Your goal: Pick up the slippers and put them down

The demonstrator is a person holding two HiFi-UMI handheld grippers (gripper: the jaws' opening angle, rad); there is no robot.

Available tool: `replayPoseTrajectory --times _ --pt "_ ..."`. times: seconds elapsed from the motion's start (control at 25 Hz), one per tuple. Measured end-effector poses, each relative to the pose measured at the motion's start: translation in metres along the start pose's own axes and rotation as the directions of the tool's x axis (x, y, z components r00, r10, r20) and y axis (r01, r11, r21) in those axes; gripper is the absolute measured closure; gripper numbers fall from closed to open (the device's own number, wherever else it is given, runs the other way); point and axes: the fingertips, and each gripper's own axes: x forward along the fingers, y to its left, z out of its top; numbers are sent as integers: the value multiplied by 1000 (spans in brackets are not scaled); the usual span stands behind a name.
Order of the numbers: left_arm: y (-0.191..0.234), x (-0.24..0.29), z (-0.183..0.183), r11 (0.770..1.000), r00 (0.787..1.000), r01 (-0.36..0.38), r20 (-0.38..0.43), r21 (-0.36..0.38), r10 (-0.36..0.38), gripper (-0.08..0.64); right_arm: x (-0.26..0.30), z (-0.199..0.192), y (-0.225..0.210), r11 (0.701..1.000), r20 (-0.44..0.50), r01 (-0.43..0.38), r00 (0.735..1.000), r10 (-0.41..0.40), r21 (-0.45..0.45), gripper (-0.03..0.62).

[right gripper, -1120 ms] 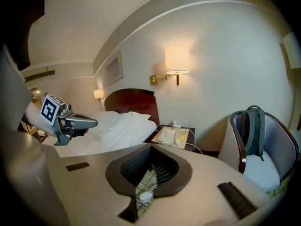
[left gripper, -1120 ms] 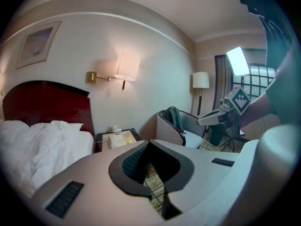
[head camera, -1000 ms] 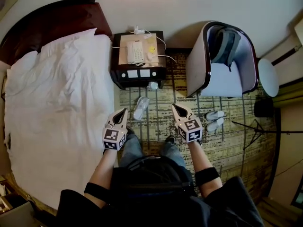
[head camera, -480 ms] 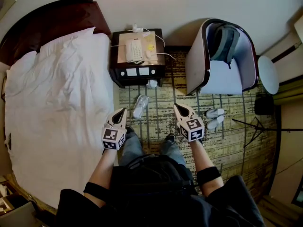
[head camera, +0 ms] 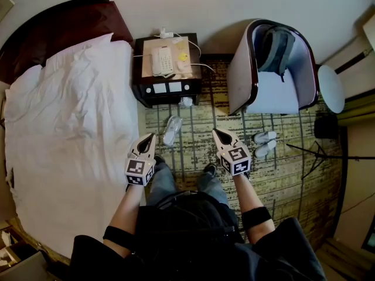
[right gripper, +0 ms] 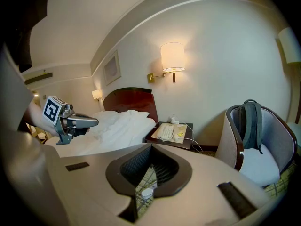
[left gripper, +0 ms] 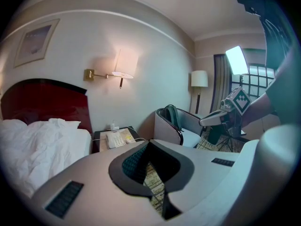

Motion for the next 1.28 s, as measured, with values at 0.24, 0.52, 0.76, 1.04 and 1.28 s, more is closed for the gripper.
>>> replayPoseTrajectory --times 0.24,0.52,0.76,1.04,1.28 --pt "0 5 -10 1000 1000 10 -26 -10 -11 560 6 -7 2 1000 -9 -4 1000 4 14 591" --pt "5 17 -21 999 996 37 -76 -30 -40 548 21 -15 6 1000 -28 -11 1000 12 28 591" --pt "11 37 -38 994 988 78 -129 -72 -87 480 42 -22 15 999 -48 -30 998 32 41 591" --pt "26 65 -75 979 964 124 -213 -162 -158 377 84 -40 25 998 -98 -33 994 37 48 591" --pt "37 95 -113 967 938 157 -277 -200 -210 325 127 -61 32 998 -141 -41 989 48 54 591"
